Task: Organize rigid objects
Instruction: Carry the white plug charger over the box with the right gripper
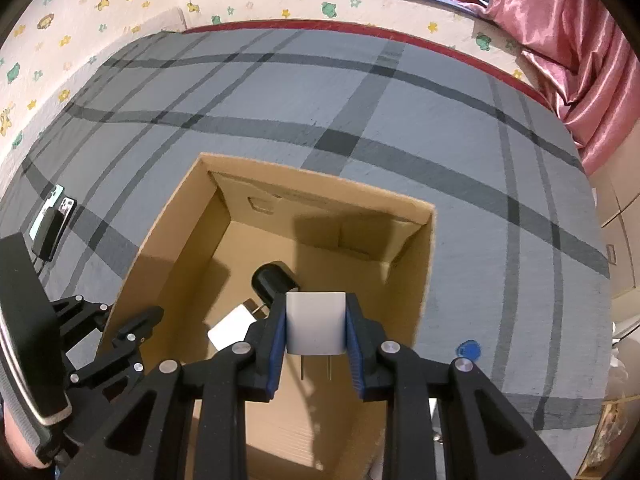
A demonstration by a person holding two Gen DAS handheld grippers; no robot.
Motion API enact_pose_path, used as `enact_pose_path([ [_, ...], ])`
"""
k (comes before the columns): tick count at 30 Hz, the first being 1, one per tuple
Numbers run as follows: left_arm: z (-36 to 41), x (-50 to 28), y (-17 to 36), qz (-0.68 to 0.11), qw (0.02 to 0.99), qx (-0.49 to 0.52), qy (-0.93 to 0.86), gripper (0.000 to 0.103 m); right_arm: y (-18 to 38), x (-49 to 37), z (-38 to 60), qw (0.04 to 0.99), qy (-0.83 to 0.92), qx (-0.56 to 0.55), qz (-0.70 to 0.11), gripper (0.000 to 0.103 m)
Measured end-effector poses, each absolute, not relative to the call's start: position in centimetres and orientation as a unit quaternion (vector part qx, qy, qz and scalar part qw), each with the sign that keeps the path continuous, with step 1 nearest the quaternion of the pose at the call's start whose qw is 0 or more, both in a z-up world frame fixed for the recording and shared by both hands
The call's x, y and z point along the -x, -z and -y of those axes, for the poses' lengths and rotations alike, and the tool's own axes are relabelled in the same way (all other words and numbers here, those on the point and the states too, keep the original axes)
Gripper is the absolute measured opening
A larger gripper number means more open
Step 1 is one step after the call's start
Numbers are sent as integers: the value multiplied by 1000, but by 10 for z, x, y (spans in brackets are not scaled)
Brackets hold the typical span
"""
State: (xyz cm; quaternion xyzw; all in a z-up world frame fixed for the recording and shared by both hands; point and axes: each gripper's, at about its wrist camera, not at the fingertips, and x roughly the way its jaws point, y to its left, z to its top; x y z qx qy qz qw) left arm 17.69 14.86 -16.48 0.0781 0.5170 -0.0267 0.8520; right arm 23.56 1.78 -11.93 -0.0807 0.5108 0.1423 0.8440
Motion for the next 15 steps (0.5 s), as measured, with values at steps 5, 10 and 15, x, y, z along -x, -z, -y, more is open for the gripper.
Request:
enact_pose_path([
  [5,-150,-178,165,-517,852,-77,27,15,136,-239,-29,835,-143,85,-524,28],
  [10,-151,-178,165,-517,852,-77,27,15,158,-245,-37,822,-135,83,-547,28],
  [15,-149,-178,166,-517,852,-80,25,15,182,-251,-40,808,-124,80,-570,28],
])
